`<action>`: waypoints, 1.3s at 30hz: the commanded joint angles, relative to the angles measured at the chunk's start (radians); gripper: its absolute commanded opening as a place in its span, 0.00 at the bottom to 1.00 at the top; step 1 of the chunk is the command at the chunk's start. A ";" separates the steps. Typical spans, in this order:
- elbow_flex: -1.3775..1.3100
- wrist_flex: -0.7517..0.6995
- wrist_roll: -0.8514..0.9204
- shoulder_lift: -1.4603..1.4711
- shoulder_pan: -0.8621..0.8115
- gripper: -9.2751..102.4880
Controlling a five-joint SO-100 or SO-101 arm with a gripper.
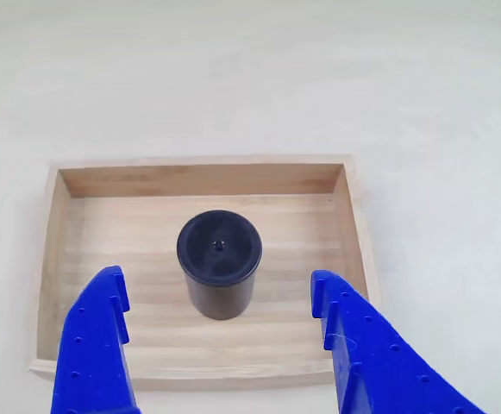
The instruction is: Place the black cylinder in the wooden box then return to rest.
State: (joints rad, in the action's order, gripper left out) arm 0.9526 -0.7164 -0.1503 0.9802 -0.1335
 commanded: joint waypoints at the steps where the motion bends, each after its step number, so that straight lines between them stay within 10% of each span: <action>1: 0.000 -0.114 0.052 0.201 -0.003 0.34; 39: 0.632 -0.360 0.224 0.742 0.028 0.08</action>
State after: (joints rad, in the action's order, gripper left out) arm 1.5723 -1.0630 0.0660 1.7119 -0.0966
